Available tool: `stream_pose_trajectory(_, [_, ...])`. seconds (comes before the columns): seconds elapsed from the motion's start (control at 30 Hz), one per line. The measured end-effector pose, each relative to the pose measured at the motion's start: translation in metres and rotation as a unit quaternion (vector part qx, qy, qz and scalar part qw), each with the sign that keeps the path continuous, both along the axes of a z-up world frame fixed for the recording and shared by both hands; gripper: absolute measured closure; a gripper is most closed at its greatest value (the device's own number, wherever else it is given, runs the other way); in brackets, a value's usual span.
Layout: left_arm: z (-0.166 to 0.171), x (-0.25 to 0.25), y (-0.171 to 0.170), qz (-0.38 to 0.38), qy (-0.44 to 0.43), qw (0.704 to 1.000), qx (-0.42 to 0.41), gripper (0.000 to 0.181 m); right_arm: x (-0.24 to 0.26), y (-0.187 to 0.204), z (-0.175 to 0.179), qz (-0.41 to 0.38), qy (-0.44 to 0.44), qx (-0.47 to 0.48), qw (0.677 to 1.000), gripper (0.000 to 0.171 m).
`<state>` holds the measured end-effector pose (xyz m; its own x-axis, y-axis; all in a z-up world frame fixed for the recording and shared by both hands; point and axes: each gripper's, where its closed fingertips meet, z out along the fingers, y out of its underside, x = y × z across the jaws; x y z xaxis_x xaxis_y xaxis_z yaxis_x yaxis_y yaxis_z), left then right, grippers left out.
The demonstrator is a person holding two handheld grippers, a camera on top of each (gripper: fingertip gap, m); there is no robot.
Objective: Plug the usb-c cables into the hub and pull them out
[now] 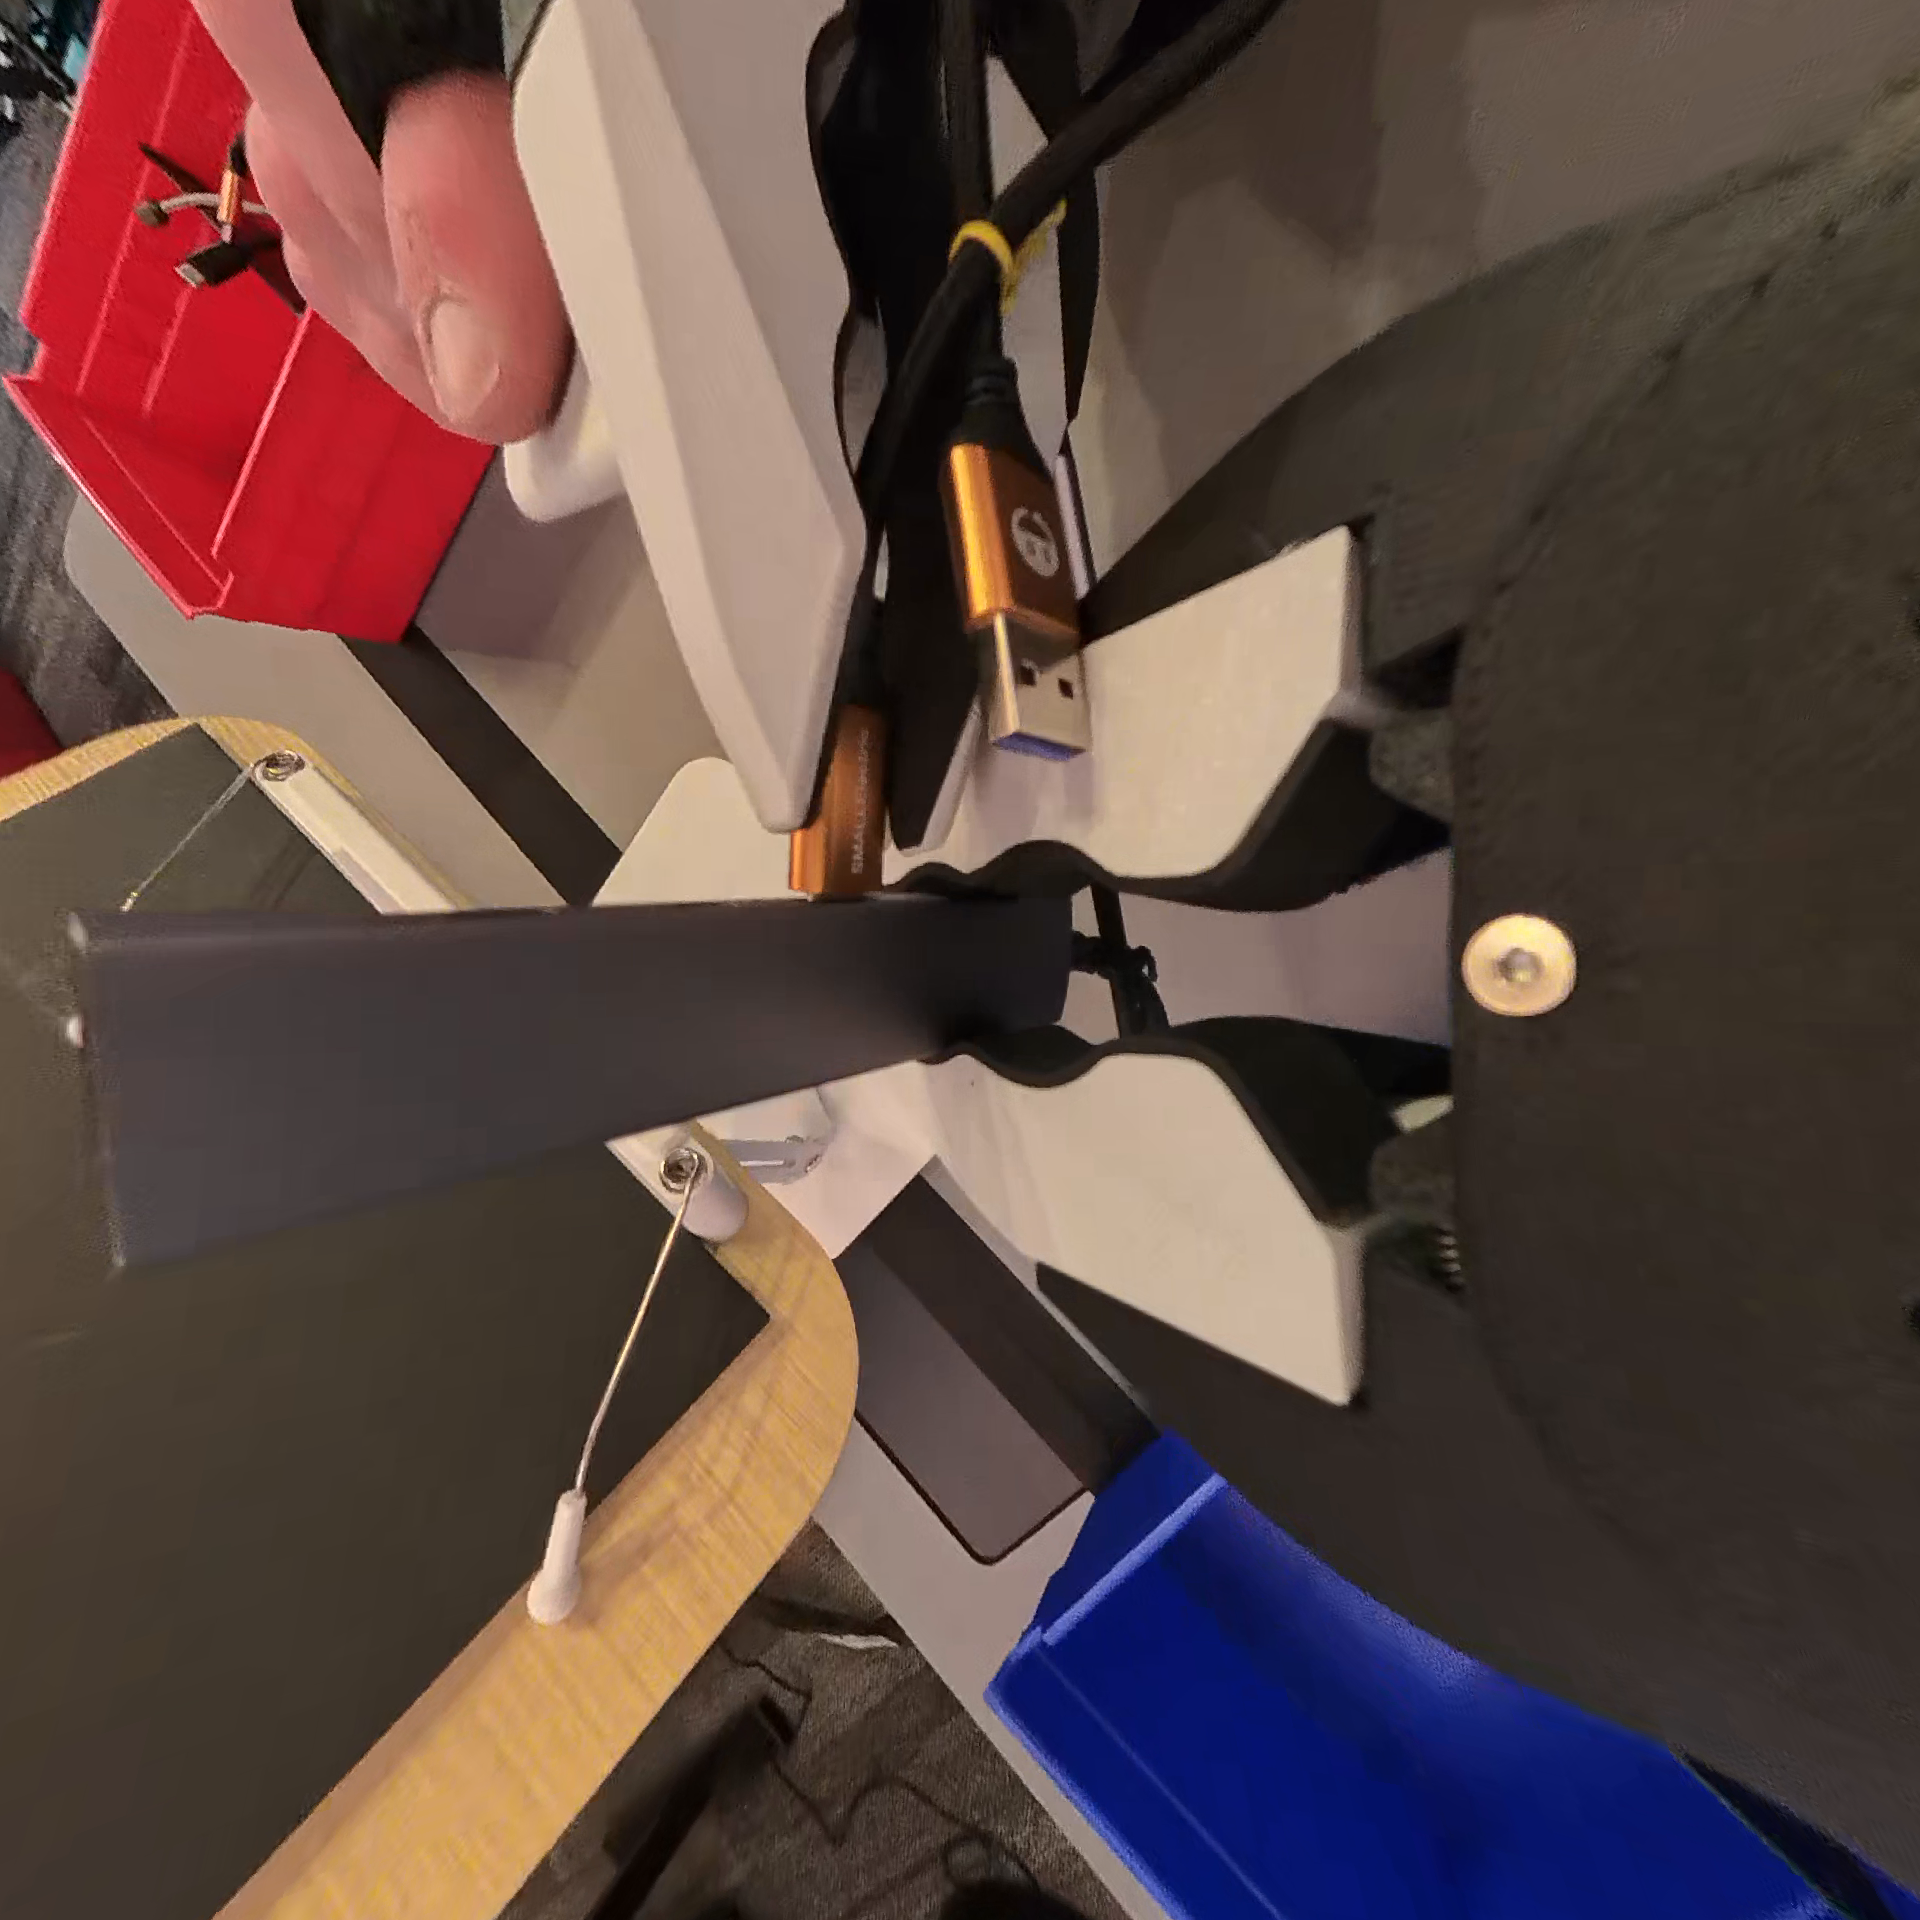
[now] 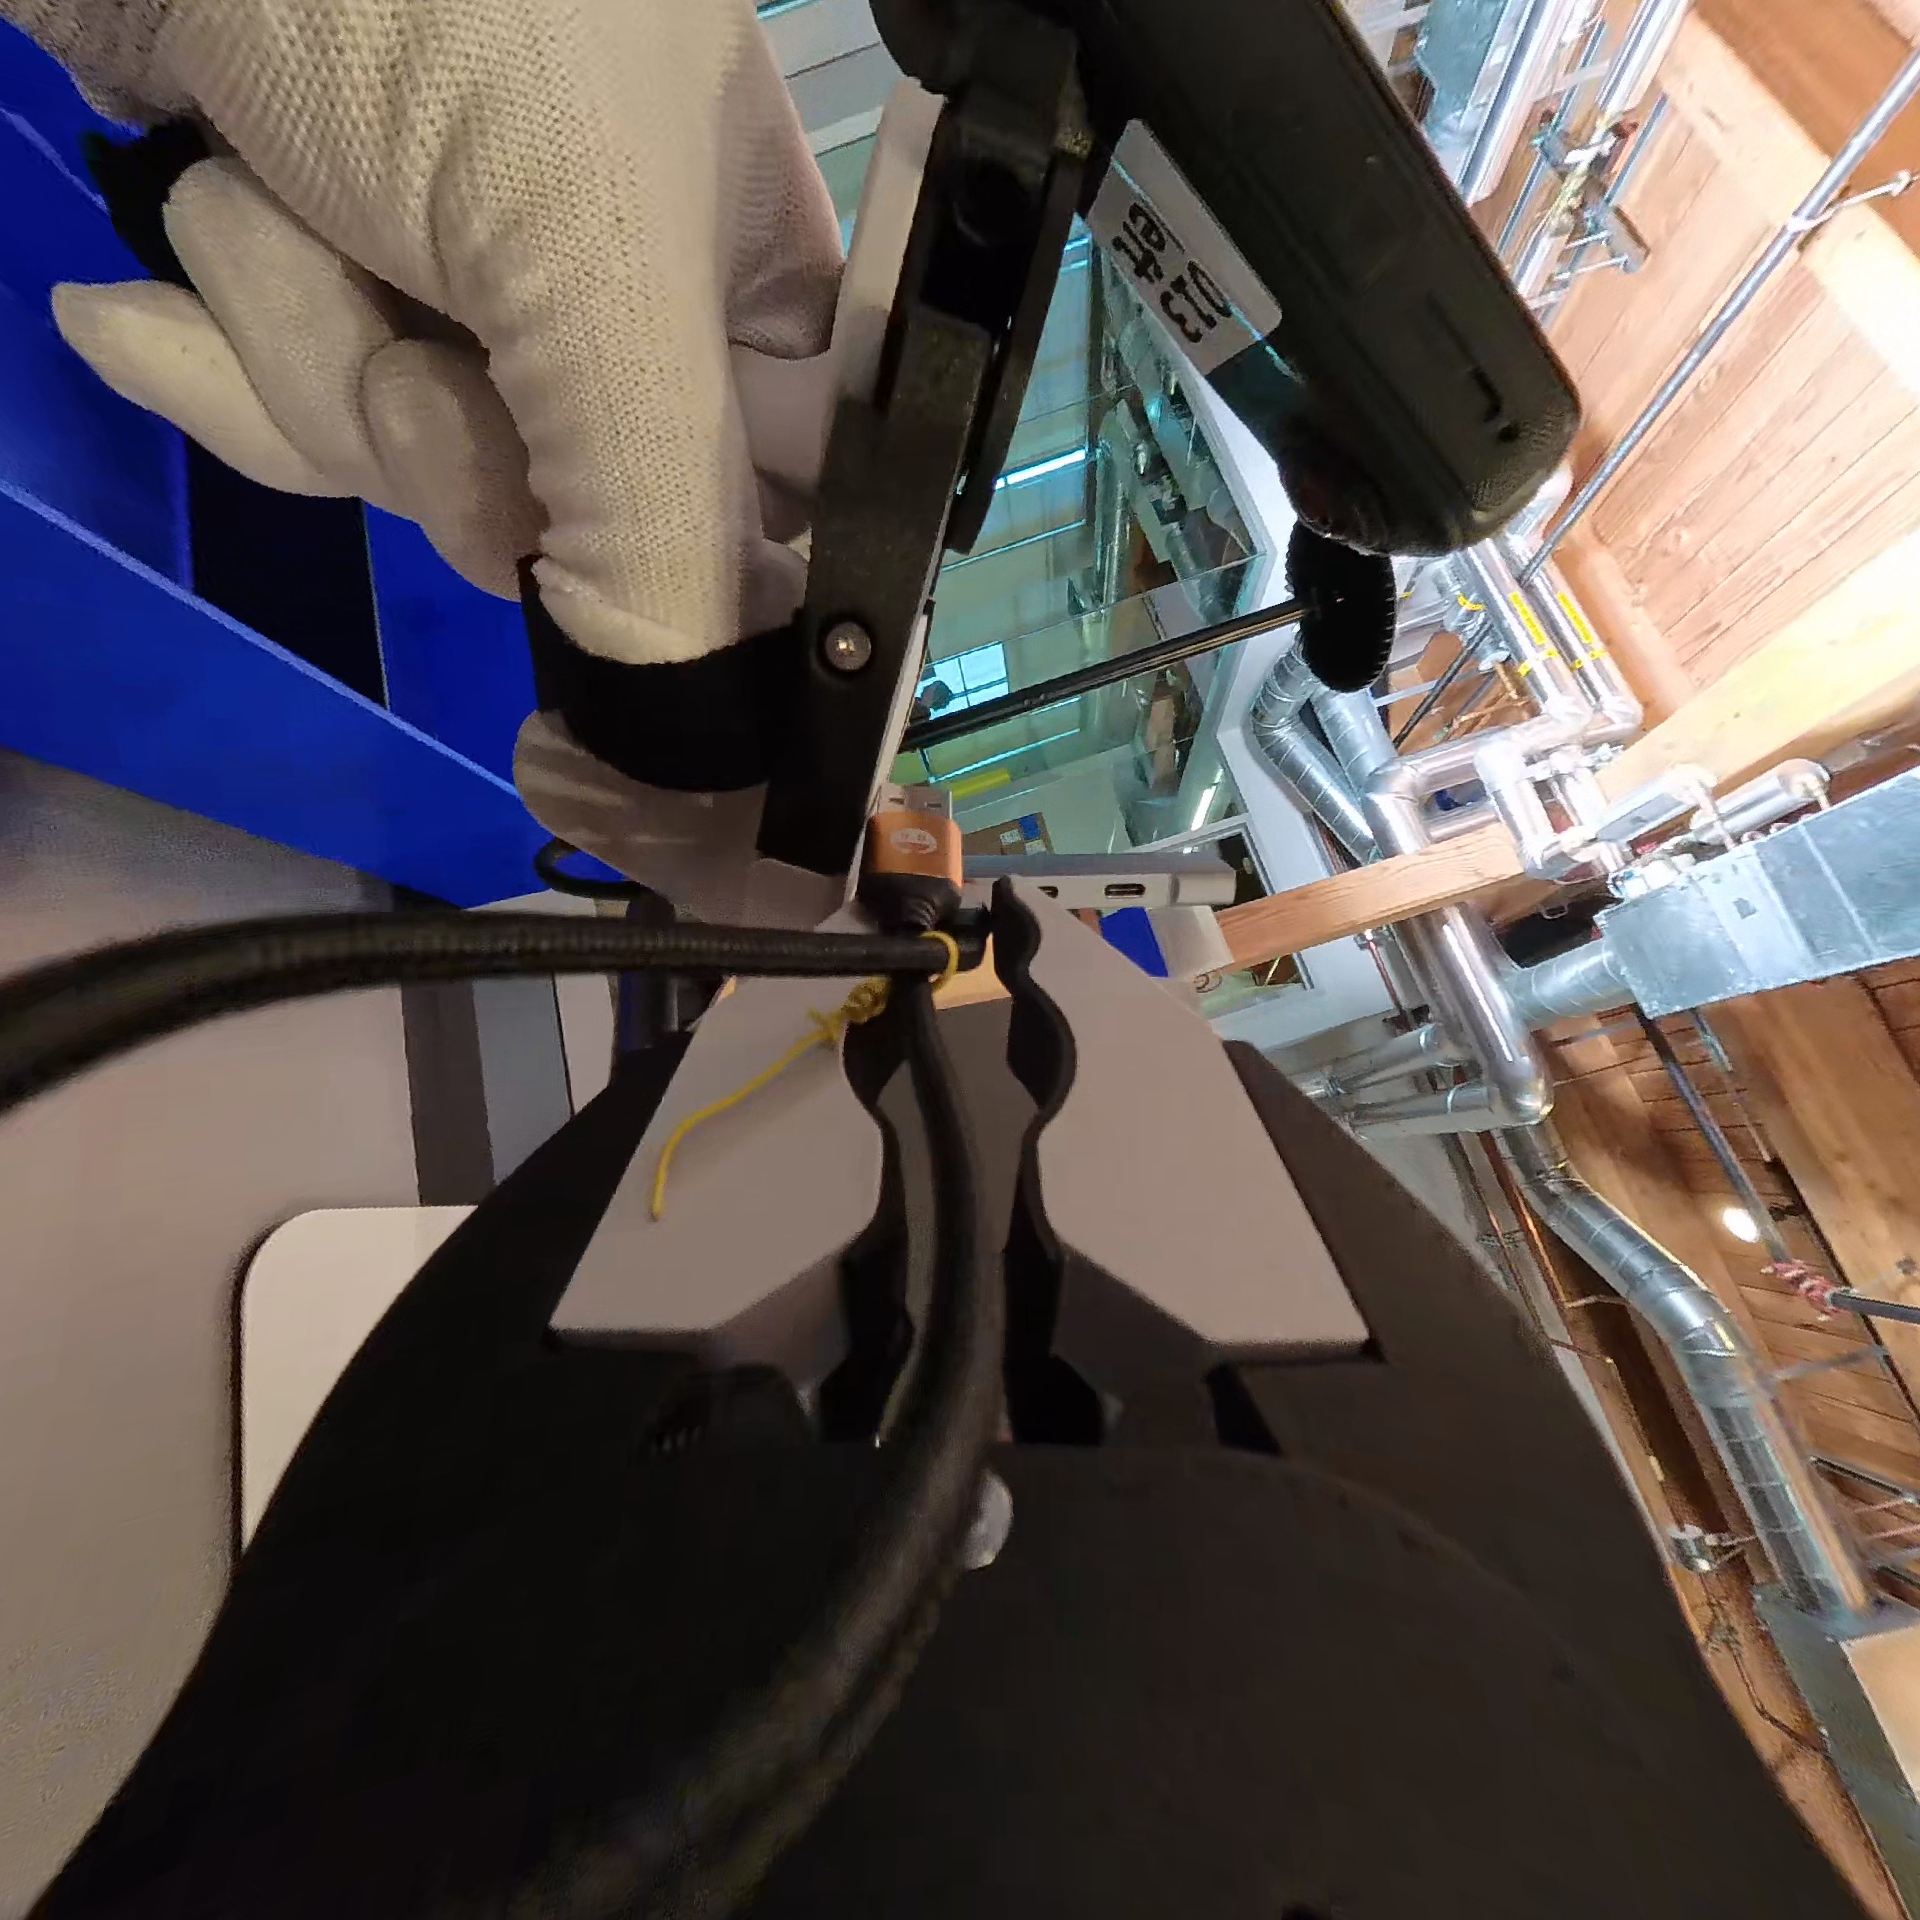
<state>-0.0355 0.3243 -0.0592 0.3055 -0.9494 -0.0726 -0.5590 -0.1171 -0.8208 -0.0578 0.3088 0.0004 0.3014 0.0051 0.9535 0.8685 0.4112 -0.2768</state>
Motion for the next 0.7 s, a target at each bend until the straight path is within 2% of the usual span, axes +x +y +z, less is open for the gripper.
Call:
stream_pose_trajectory(0.3, [-0.006, 0.003, -0.003, -0.011, -0.004, 1.0, -0.021, 0.16, 0.01, 0.008, -0.009, -0.007, 0.017, -0.046, 0.999, 0.159])
stream_pose_trajectory(0.7, [-0.004, 0.004, -0.009, -0.024, -0.009, 0.999, -0.028, 0.16, 0.007, 0.002, -0.008, 0.015, 0.019, -0.052, 0.998, 0.163])
